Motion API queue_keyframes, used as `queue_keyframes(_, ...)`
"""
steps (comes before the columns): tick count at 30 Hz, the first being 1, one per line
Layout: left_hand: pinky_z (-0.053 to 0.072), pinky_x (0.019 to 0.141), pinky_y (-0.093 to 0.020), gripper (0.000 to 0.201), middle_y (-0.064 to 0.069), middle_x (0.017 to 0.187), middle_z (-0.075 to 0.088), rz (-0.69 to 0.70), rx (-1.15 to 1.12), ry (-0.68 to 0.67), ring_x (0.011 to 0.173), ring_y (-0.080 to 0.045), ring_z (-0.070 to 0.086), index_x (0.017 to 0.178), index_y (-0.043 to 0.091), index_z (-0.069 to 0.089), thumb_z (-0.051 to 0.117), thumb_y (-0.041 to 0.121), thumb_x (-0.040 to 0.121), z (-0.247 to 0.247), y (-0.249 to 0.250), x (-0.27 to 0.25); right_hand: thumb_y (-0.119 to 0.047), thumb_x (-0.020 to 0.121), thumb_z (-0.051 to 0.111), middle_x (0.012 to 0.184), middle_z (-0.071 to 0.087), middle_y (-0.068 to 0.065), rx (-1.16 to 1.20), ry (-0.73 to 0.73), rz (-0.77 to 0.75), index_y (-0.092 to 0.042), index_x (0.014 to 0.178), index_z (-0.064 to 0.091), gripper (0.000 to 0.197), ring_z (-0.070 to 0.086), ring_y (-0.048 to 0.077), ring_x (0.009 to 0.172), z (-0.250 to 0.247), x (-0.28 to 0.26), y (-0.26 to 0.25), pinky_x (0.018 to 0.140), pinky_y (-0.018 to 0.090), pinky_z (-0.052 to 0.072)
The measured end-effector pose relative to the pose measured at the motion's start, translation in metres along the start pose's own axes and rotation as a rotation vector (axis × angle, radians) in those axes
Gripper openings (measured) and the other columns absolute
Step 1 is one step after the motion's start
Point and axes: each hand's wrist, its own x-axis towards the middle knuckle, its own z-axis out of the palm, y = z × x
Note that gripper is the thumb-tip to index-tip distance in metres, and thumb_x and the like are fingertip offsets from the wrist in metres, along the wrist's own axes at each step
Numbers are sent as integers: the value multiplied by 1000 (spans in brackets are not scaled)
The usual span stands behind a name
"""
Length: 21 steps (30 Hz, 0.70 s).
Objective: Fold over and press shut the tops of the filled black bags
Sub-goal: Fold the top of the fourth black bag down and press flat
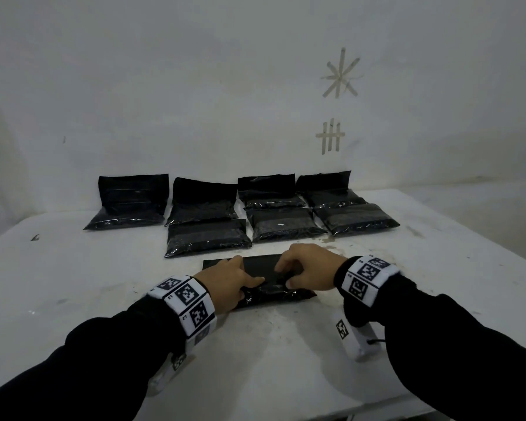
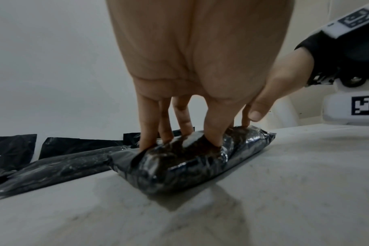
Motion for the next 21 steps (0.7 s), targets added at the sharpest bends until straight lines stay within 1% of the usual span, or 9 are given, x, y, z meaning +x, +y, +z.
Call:
queue_keyframes(3,39,99,-34,54,-8,125,38,16,-1,2,116,-25,43,146,35,30,40,14,97,-4,9,12,-18,87,65,114,64,3,98,92,95,-15,114,65,27,58,16,104,-13,-2,18,91,26,46)
queue_keyframes(8,39,99,-31,55,-9,127,38,13,-2,-4,118,-27,44,145,34,33,39,10,96,-8,28,38,-15,88,63,117,66,4,97,163,298,-13,113,68,25,60,18,108,-41,-8,67,93,26,45)
queue_keyframes(11,40,99,-32,55,-8,126,39,21,-17,-15,117,-28,46,143,33,36,40,8,95,-12,33,50,-11,89,60,120,65,6,82,177,415,-9,115,68,27,59,18,105,-59,-14,99,81,17,45)
queue_keyframes(12,41,99,-31,55,-8,125,39,28,-21,-21,117,-27,47,143,33,37,40,7,94,-13,35,54,-9,90,59,123,63,7,75,158,456,-8,117,66,28,59,19,106,-64,-15,110,79,15,45)
queue_keyframes(13,41,99,-31,56,-8,126,39,33,-22,-27,117,-27,47,143,33,37,41,6,94,-14,36,58,-9,91,57,127,61,7,43,121,496,-8,120,64,30,57,20,111,-67,-15,119,84,17,44)
queue_keyframes(15,41,99,-30,58,-8,128,38,36,-17,-39,118,-27,46,143,34,37,41,5,93,-16,40,65,-10,94,52,138,53,6,-69,15,552,-8,130,56,36,50,21,124,-69,-14,136,98,22,36)
queue_keyframes(17,40,101,-32,59,-8,129,38,39,-5,-55,118,-28,46,143,35,37,42,5,92,-18,44,73,-8,96,48,143,46,7,-149,-63,552,-7,137,47,40,45,23,130,-66,-11,152,99,21,31)
queue_keyframes(19,40,102,-34,59,-9,129,37,47,9,-65,118,-28,46,143,36,37,42,6,93,-21,47,80,-4,97,45,141,47,11,-151,-104,560,-6,140,42,43,48,23,125,-62,-8,173,93,18,33)
queue_keyframes(21,40,101,-33,58,-9,128,38,54,16,-73,117,-28,46,143,36,37,42,6,93,-23,50,86,2,96,41,124,58,13,-70,-99,559,-3,139,41,43,55,18,100,-57,-6,191,79,12,39)
